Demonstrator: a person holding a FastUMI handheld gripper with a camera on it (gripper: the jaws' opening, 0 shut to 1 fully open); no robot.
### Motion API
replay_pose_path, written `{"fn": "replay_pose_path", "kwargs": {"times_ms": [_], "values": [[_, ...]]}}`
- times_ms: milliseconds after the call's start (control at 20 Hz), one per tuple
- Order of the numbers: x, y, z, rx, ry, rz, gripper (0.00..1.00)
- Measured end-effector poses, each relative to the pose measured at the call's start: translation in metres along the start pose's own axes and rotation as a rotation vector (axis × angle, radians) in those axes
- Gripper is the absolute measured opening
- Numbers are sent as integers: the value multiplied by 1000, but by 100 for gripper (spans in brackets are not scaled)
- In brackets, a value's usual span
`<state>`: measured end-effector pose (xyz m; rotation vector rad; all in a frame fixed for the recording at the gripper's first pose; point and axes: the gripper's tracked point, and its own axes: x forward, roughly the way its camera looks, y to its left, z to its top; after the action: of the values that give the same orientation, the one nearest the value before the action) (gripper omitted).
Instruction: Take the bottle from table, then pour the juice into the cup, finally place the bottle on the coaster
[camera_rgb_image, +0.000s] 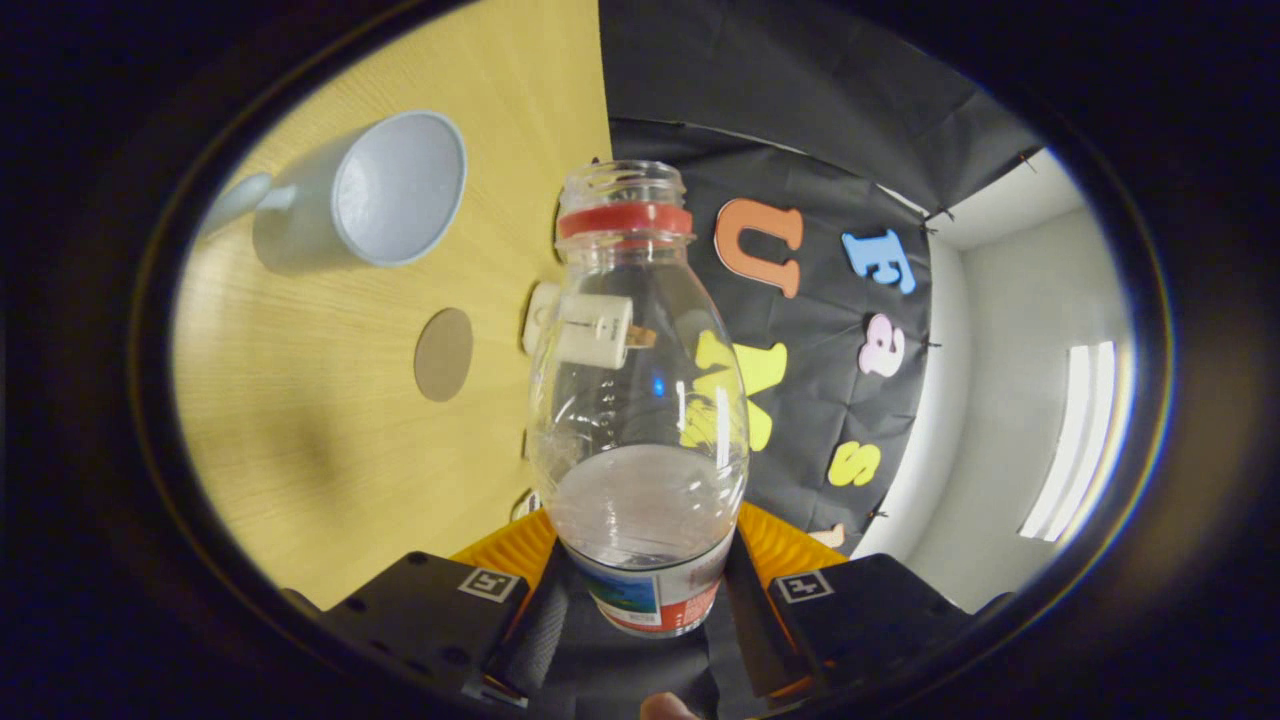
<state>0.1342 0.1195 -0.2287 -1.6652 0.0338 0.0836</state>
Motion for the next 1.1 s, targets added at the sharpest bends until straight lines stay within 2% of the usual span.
{"fn": "replay_pose_path", "kwargs": {"times_ms": [200, 500, 650, 1000, 1100], "values": [[-6, 9, 0, 142, 10, 61, 78], [-20, 29, 5, 453, 28, 221, 78], [-25, 33, 8, 597, 32, 268, 78], [-42, 26, 13, 943, 16, 307, 79], [-46, 14, 8, 1028, 0, 293, 79]]}}
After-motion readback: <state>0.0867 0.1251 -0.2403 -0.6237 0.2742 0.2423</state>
